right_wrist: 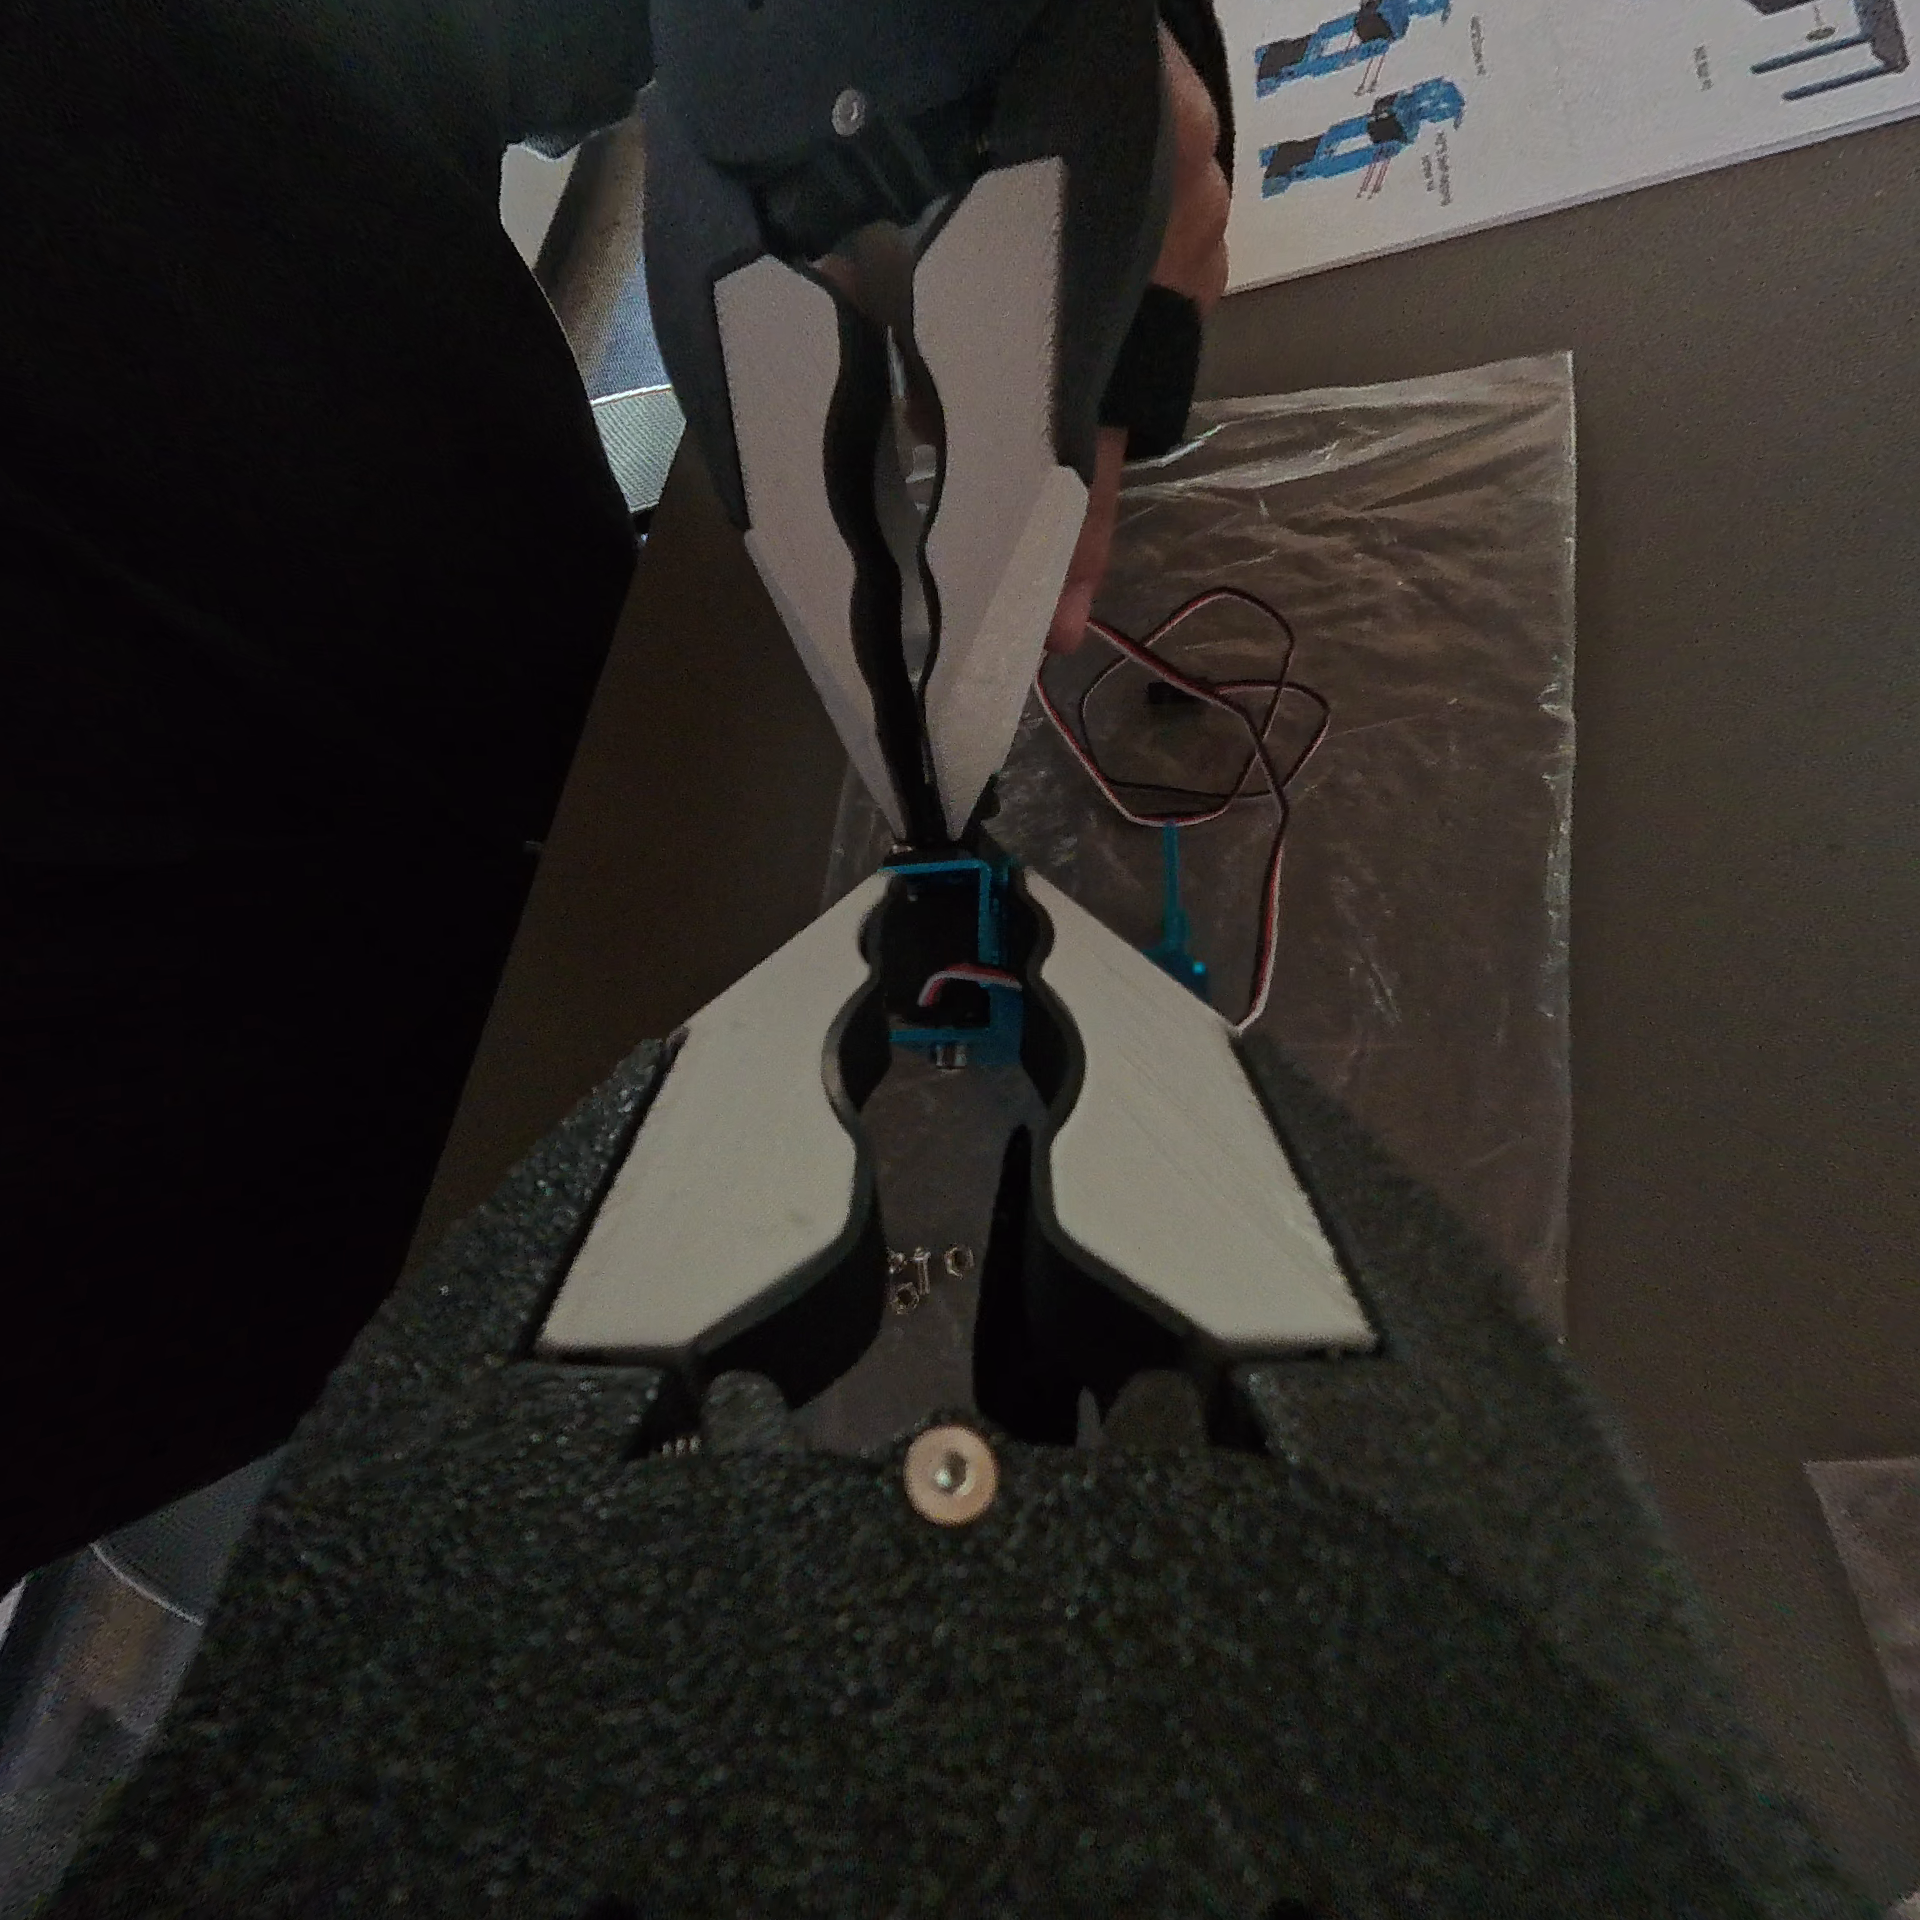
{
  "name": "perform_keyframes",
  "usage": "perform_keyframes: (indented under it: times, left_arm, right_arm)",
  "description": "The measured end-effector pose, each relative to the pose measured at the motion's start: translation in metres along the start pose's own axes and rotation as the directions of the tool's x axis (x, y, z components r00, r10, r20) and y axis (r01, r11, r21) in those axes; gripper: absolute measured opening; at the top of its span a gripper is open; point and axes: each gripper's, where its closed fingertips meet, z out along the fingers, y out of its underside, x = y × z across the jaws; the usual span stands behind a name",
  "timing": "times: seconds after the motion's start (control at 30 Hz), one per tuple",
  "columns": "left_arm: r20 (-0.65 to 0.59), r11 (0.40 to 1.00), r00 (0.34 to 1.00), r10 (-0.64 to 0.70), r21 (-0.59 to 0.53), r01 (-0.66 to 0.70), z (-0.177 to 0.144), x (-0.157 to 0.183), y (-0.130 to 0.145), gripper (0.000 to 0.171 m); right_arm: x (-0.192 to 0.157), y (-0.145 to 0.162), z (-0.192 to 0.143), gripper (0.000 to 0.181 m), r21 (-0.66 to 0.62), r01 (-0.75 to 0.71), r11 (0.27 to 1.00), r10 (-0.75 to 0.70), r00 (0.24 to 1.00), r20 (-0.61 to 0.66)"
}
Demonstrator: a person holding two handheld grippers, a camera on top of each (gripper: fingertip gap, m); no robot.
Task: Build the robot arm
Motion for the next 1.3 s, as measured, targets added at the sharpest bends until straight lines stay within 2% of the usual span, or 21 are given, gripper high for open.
perform_keyframes:
  times: [0.03, 0.1, 0.17, 0.2, 0.27, 0.4, 0.5, 0.63, 0.77, 0.93, 1.03, 1.1, 1.3]
  left_arm:
    - [0.0, 1.0, 1.0, -0.001, 0.0, 0.001, 0.0, 0.0, 0.0, 0.005]
    - [-0.002, 1.0, 1.0, -0.004, 0.002, 0.004, 0.0, 0.0, 0.0, 0.005]
    - [0.005, 1.0, 1.0, -0.004, 0.001, 0.004, 0.0, -0.001, 0.0, 0.007]
    - [0.008, 1.0, 1.0, -0.002, 0.0, 0.002, 0.0, -0.001, 0.0, 0.007]
    - [0.018, 1.0, 1.0, 0.001, -0.003, -0.001, 0.001, -0.002, 0.0, 0.007]
    - [0.065, 1.0, 0.998, -0.027, 0.009, 0.027, -0.012, -0.005, -0.01, 0.013]
    - [0.133, 0.99, 0.982, -0.136, 0.036, 0.133, -0.024, 0.002, -0.02, 0.014]
    - [0.394, 0.978, 0.901, -0.184, -0.017, 0.207, -0.017, 0.007, -0.003, 0.025]
    - [0.574, 0.969, 0.795, -0.197, -0.008, 0.246, 0.002, 0.011, 0.001, 0.03]
    - [0.762, 0.977, 0.637, -0.118, -0.027, 0.213, 0.0, -0.002, -0.006, 0.02]
    - [0.803, 0.971, 0.593, -0.055, -0.094, 0.218, 0.002, 0.0, -0.001, 0.017]
    - [0.804, 0.967, 0.592, -0.046, -0.112, 0.228, 0.006, 0.002, 0.001, 0.012]
    - [0.804, 0.964, 0.592, -0.056, -0.111, 0.242, 0.006, 0.0, 0.003, 0.013]
  right_arm:
    - [0.002, -0.001, -0.001, 0.009, 0.006, -0.008, 1.0, 0.008, 1.0, -0.002]
    - [0.0, -0.001, -0.001, 0.008, 0.02, 0.008, 1.0, -0.008, 1.0, 0.013]
    - [0.002, -0.002, -0.001, 0.009, 0.021, 0.037, 0.999, -0.037, 0.999, -0.024]
    - [0.002, -0.001, -0.001, 0.01, 0.01, 0.029, 1.0, -0.029, 0.999, -0.031]
    - [0.002, -0.002, -0.002, 0.028, -0.007, 0.005, 1.0, -0.005, 0.999, -0.033]
    - [0.005, -0.004, -0.01, 0.029, -0.006, 0.031, 0.999, -0.032, 0.996, -0.078]
    - [0.002, -0.003, -0.011, 0.029, -0.037, 0.115, 0.993, -0.119, 0.983, -0.138]
    - [0.004, 0.002, -0.006, 0.03, -0.105, 0.203, 0.974, -0.221, 0.953, -0.209]
    - [0.0, 0.006, -0.003, 0.03, -0.1, 0.2, 0.975, -0.215, 0.964, -0.16]
    - [0.001, 0.007, 0.0, 0.025, -0.059, 0.209, 0.976, -0.215, 0.965, -0.15]
    - [0.001, 0.006, 0.0, 0.025, -0.024, 0.211, 0.977, -0.212, 0.964, -0.159]
    - [0.001, 0.005, 0.001, 0.026, 0.002, 0.206, 0.978, -0.204, 0.967, -0.154]
    - [0.002, 0.003, 0.002, 0.025, 0.041, 0.199, 0.979, -0.189, 0.967, -0.169]
